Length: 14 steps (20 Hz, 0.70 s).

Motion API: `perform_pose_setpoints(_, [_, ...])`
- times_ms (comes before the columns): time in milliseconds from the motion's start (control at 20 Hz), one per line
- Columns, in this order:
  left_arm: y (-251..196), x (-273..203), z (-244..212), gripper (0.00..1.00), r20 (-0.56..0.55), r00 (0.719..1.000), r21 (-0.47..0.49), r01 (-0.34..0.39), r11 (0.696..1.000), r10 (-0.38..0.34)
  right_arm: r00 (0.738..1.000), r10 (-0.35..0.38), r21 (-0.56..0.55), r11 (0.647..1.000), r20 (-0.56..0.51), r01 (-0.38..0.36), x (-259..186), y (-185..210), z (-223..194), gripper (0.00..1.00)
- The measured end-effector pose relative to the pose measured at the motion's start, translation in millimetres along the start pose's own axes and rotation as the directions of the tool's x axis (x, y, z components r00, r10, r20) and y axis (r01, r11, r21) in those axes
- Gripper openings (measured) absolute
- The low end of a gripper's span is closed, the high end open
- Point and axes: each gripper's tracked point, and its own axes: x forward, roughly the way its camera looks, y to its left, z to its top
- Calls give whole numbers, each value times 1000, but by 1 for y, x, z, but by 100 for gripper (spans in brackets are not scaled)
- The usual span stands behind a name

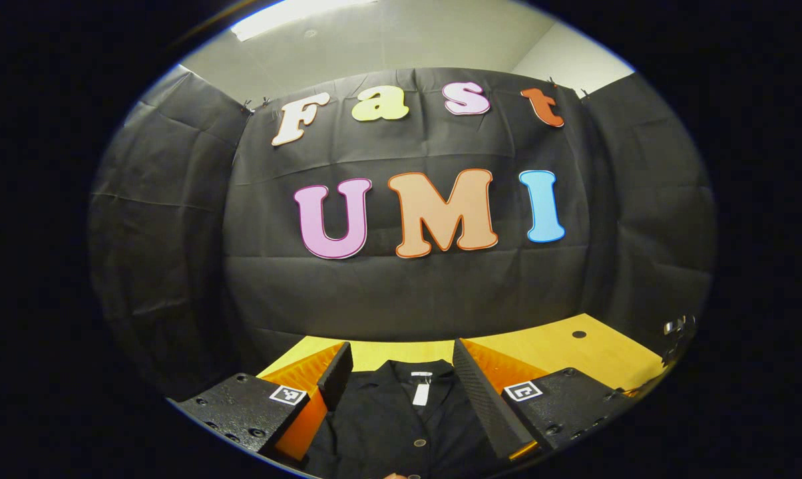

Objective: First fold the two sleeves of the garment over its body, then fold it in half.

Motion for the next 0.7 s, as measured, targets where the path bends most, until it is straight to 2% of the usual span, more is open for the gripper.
perform_pose_setpoints(150, [27,-3,-3,96,2,1000,-8,-17,1000,17,993,76,0,997,89,-77,-32,40,31,7])
perform_pose_setpoints(200, [37,-5,-4,92,4,1000,-13,-27,1000,27,989,100,-19,995,108,-99,-44,53,39,7])
perform_pose_setpoints(250, [48,-7,-4,92,2,999,-18,-37,999,37,985,122,-41,992,125,-117,-55,67,45,7])
perform_pose_setpoints(300, [59,-10,-6,96,1,999,-22,-47,999,47,980,147,-60,988,136,-140,-64,83,51,7])
perform_pose_setpoints(350, [69,-13,-8,92,2,998,-24,-58,998,58,974,173,-73,984,146,-163,-77,98,54,7])
perform_pose_setpoints(450, [92,-20,-11,92,3,996,-30,-84,996,84,962,221,-98,973,157,-208,-97,125,60,7])
perform_pose_setpoints(500, [103,-25,-13,96,0,995,-33,-99,995,99,956,244,-116,967,164,-227,-108,135,60,7])
perform_pose_setpoints(550, [114,-28,-16,96,-2,993,-38,-115,993,115,950,265,-137,960,168,-243,-111,150,56,7])
perform_pose_setpoints(600, [124,-32,-17,92,-5,992,-46,-129,991,129,943,286,-158,953,171,-260,-117,159,53,7])
perform_pose_setpoints(650, [134,-36,-20,96,-7,990,-54,-144,988,143,936,310,-177,943,169,-280,-118,175,53,7])
perform_pose_setpoints(700, [144,-40,-22,96,-11,987,-59,-158,986,158,926,333,-194,934,176,-299,-119,190,56,7])
